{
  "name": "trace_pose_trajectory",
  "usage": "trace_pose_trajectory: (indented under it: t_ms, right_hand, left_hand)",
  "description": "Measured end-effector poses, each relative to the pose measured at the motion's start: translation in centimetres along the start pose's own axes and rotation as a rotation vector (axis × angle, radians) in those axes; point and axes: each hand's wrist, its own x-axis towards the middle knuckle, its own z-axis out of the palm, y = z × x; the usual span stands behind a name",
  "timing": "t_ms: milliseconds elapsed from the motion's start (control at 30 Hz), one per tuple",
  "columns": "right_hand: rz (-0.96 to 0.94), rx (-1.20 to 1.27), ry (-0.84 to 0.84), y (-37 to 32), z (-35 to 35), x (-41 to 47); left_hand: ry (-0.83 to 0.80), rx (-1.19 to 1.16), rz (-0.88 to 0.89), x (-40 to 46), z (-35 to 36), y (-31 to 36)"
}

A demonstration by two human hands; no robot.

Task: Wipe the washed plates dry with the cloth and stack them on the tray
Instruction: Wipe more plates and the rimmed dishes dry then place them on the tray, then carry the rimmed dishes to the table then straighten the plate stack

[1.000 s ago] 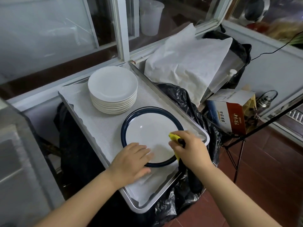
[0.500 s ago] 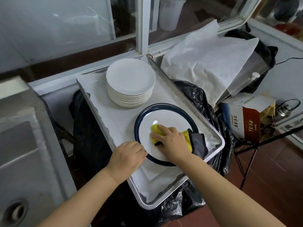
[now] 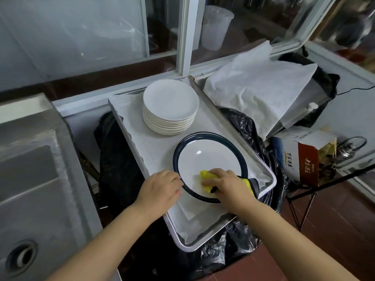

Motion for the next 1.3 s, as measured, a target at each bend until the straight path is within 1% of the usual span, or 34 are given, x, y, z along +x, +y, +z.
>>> trace_pose_trajectory:
  t_ms: [33, 100, 133, 167, 233, 333, 367, 400, 500, 600, 667, 767, 833, 900, 967, 1033, 1067, 1167, 1233, 1300]
  right_hand:
    - [0.042, 0.111, 0.078, -0.4, -0.5, -0.4]
    - [0.080, 0.482, 0.247, -2.4, -2.1, -1.2]
    - [0.072, 0.669, 0.305, -4.0, -3.0, -1.6]
    - [0.054, 0.796, 0.343, -5.7, -3.9, -2.0]
    - [0.028, 0.907, 0.376, -9.7, -5.1, -2.5]
    - [0.009, 0.970, 0.357, -16.0, -5.7, -3.0]
    - [-0.015, 0.967, 0.355, -18.1, -5.9, -3.1]
    - [-0.045, 0.964, 0.347, -20.0, -5.9, -3.4]
    - [-0.133, 1.003, 0.240, -24.7, -5.8, -4.1]
    - [-0.208, 1.131, 0.070, -28.1, -5.6, -4.9]
    - [-0.220, 1.157, 0.007, -29.9, -5.5, -5.1]
    - [-0.243, 1.011, 0.005, -32.3, -5.6, -4.7]
    - [-0.267, 0.969, -0.013, -33.3, -5.6, -4.4]
    - [-0.315, 0.901, -0.046, -34.4, -5.4, -4.3]
    - [-0.342, 0.836, -0.074, -35.5, -4.8, -4.1]
    - [-0.350, 0.757, -0.102, -36.4, -3.9, -3.8]
    - [-0.354, 0.708, -0.120, -36.8, -3.3, -3.6]
    - [-0.351, 0.624, -0.116, -37.3, -1.6, -3.3]
    - [-0.362, 0.610, -0.041, -37.1, -0.5, -3.4]
    - [-0.397, 0.558, 0.052, -36.2, 1.2, -4.0]
  left_hand:
    - [-0.004, -0.017, -0.065, -0.3, -1.0, 0.1]
    - [-0.013, -0.074, -0.225, -1.2, -3.4, 0.3]
    - [-0.025, -0.137, -0.321, -1.8, -4.6, 0.5]
    - [-0.020, -0.236, -0.410, -2.3, -5.8, 0.7]
    - [0.025, -0.516, -0.552, -3.3, -8.4, 1.4]
    - [0.091, -0.956, -0.657, -5.1, -12.4, 1.9]
    - [0.116, -1.046, -0.686, -6.0, -13.6, 1.8]
    - [0.148, -1.084, -0.718, -6.9, -14.6, 1.5]
    - [0.244, -1.021, -0.802, -10.3, -17.7, 0.1]
    - [0.229, -0.974, -0.882, -14.3, -20.3, -1.2]
    - [0.220, -0.946, -0.880, -17.0, -21.7, -1.9]
    - [0.205, -0.914, -0.872, -20.6, -23.6, -2.8]
    - [0.193, -0.935, -0.895, -22.6, -25.0, -3.7]
    - [0.120, -0.920, -0.906, -24.4, -26.2, -4.6]
    - [0.000, -0.868, -0.898, -25.8, -27.1, -5.5]
    - [-0.102, -0.767, -0.881, -27.0, -27.1, -6.1]
    - [-0.111, -0.702, -0.874, -27.5, -26.9, -6.3]
    - [-0.010, -0.565, -0.867, -28.4, -25.4, -6.5]
    - [0.075, -0.550, -0.851, -29.1, -24.4, -6.2]
    - [0.097, -0.482, -0.802, -30.1, -22.7, -5.9]
